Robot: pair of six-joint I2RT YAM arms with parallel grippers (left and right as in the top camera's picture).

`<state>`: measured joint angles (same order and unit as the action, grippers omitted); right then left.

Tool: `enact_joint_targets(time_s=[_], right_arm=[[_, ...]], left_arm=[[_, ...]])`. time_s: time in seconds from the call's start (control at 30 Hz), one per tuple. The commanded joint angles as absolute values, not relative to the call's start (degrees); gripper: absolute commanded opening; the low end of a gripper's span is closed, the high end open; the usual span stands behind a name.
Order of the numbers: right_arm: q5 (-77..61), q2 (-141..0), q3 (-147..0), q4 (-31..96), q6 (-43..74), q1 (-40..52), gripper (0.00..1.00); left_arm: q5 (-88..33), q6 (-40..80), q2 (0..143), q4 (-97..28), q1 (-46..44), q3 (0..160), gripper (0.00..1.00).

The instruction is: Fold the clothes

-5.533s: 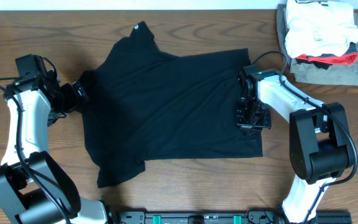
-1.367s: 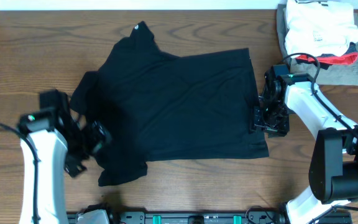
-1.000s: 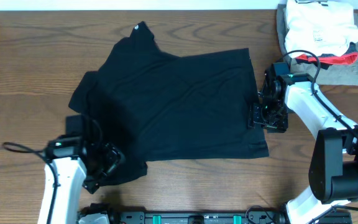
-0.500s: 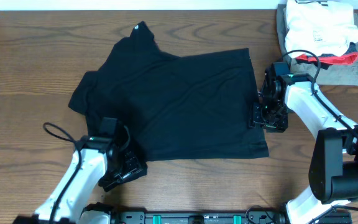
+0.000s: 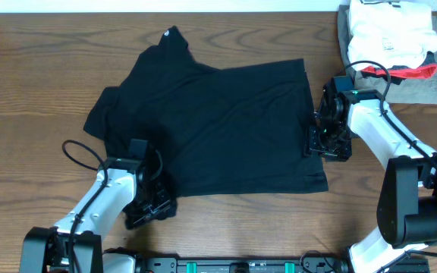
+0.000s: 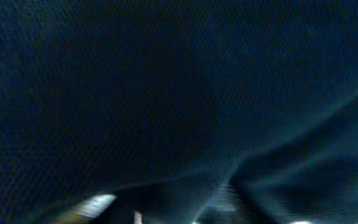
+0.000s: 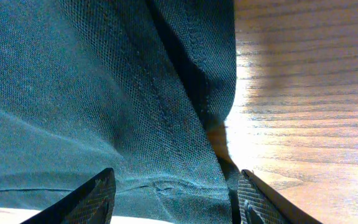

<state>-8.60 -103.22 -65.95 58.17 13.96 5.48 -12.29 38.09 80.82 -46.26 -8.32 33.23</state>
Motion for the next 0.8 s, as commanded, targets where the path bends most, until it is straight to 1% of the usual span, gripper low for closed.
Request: enact_joint_targets(time_s=[0.0, 0.03, 0.1, 0.23, 0.3, 0.5, 0.63, 0.7, 0.77], right_arm=[[-9.13, -102.63, -66.70, 58.26, 12.71, 4.89, 0.61], [-9.17, -102.63, -66.70, 58.33, 12.53, 4.89, 0.61], [-9.30, -102.63, -66.70, 58.76, 12.53, 4.89, 0.59], [-10.35, -102.63, -66.70, 60.31, 11.66, 4.91, 0.54], [-10.59, -102.63, -66.61, 60.86, 11.66, 5.02, 0.53], [-10.57, -102.65, -64.71, 59.40, 11.51, 5.89, 0.54], [-10.57, -102.65, -63.79, 60.31, 11.53, 6.66, 0.52], [-10.63, -102.61, -63.81, 60.99, 11.53, 6.96, 0.56], [-10.90, -102.06, -63.83, 61.30, 11.75, 7.01, 0.57]], left_arm=[[-10.24, 40.84, 82.35, -45.71, -8.34, 32.36, 0.20], [-10.02, 40.84, 82.35, -45.71, -8.32, 32.36, 0.19], [-9.85, 40.84, 82.35, -45.74, -8.32, 32.38, 0.06], [-10.02, 40.82, 82.28, -49.08, -8.34, 34.81, 0.06], [-9.80, 40.23, 82.28, -51.11, -8.34, 36.95, 0.06], [-8.34, 38.00, 82.28, -51.13, -8.34, 39.51, 0.06], [-5.67, 37.95, 82.28, -50.89, -8.32, 39.51, 0.06], [-5.45, 37.85, 82.28, -50.39, -8.34, 39.51, 0.06], [-5.48, 37.76, 82.28, -49.52, -8.34, 39.51, 0.06]])
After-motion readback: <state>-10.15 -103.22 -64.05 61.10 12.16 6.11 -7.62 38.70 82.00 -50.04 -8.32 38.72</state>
